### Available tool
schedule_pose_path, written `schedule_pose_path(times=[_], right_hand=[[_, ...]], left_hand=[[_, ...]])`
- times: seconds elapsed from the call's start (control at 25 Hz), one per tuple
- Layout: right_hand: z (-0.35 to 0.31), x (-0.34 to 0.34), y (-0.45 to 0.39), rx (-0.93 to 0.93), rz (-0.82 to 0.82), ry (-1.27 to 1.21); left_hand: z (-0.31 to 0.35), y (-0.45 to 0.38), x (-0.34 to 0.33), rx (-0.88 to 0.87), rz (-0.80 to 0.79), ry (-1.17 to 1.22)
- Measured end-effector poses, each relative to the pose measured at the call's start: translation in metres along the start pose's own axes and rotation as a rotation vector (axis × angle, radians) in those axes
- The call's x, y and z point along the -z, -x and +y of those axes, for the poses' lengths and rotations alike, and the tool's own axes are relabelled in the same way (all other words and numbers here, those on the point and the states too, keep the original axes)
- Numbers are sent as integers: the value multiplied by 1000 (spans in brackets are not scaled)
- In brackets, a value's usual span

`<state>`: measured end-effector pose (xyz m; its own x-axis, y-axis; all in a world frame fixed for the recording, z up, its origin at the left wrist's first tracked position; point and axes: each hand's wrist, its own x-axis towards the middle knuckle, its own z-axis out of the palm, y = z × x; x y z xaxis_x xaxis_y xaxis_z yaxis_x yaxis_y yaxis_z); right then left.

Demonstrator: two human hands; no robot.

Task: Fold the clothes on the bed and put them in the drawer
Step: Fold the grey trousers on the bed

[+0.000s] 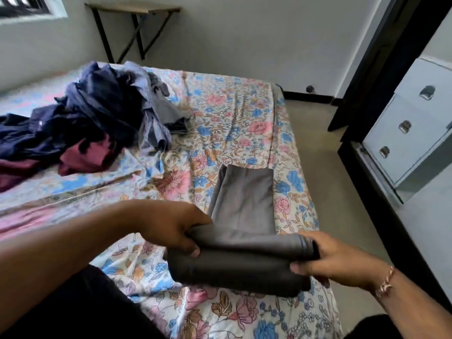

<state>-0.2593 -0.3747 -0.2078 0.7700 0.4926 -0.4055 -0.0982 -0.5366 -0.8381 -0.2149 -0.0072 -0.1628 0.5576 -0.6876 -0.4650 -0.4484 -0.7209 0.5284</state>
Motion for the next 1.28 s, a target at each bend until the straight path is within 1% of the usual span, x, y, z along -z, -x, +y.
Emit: schedule_pose_path(times=[0.04,0.08,0.16,0.24,0.32,0.36,0.4,0.44,0.48,0.52,0.56,0.6,0.64,0.68,0.72,0.8,0.84,0.88,0.92,0.96,1.0,1.04,1.08,1.12,1.16,1.2,1.24,1.28], right_hand=[[-3,9,-10,-26,22,-44],[-7,22,-23,-34,73,-95],[-17,51,-54,-18,212,-183],[-28,80,-92,-25,349,-249],[-31,100,-138,-107,488,-298],[-30,101,-154,-173,584,-248],[-28,96,-166,-224,696,-101],[-24,86,-174,-217,794,107],[-19,70,-176,-111,825,273],[-14,47,-172,63,757,403],[-10,22,-166,208,635,559],[-6,0,-161,290,535,767],[-3,-16,-158,320,496,970],[0,-24,-157,310,496,1109],[-1,-28,-157,277,509,1183],[-9,-32,-160,242,523,1255],[-13,-34,-162,229,523,1290],[-15,-37,-166,191,515,1320],[-17,-39,-171,152,508,1313],[-19,-39,-173,98,500,1299],[-22,-41,-173,60,504,1272],[-28,-43,-169,37,530,1255],[-37,-48,-161,39,564,1241],[-47,-53,-153,50,579,1222],[-55,-58,-144,68,580,1207],[-57,-62,-138,67,551,1211],[-56,-60,-134,76,517,1204],[-50,-53,-132,36,484,1177]], left_hand=[[-6,-6,10,4,39,11],[-12,-15,26,7,117,-2],[-28,-39,64,45,318,-52],[-48,-74,103,94,448,-102],[-69,-114,129,223,511,-87],[-78,-131,131,320,590,-63],[-82,-142,126,417,725,4],[-84,-151,114,477,888,131],[-80,-154,95,465,1031,286],[-73,-152,69,415,1140,429],[-62,-147,40,368,1231,549],[-48,-141,12,357,1316,655],[-32,-133,-14,391,1384,770],[-16,-128,-37,452,1430,892],[-1,-126,-57,489,1466,1011],[19,-126,-85,540,1553,1178],[26,-127,-94,569,1572,1246],[31,-129,-101,585,1554,1322],[35,-132,-106,591,1497,1450],[42,-135,-108,558,1399,1636],[47,-141,-109,491,1261,1846],[50,-147,-107,399,1125,2007],[52,-151,-102,317,1025,2107],[51,-155,-98,273,993,2179],[48,-161,-93,246,1004,2229],[45,-166,-89,268,1058,2260],[40,-173,-86,336,1153,2277],[35,-178,-85,407,1240,2283]])
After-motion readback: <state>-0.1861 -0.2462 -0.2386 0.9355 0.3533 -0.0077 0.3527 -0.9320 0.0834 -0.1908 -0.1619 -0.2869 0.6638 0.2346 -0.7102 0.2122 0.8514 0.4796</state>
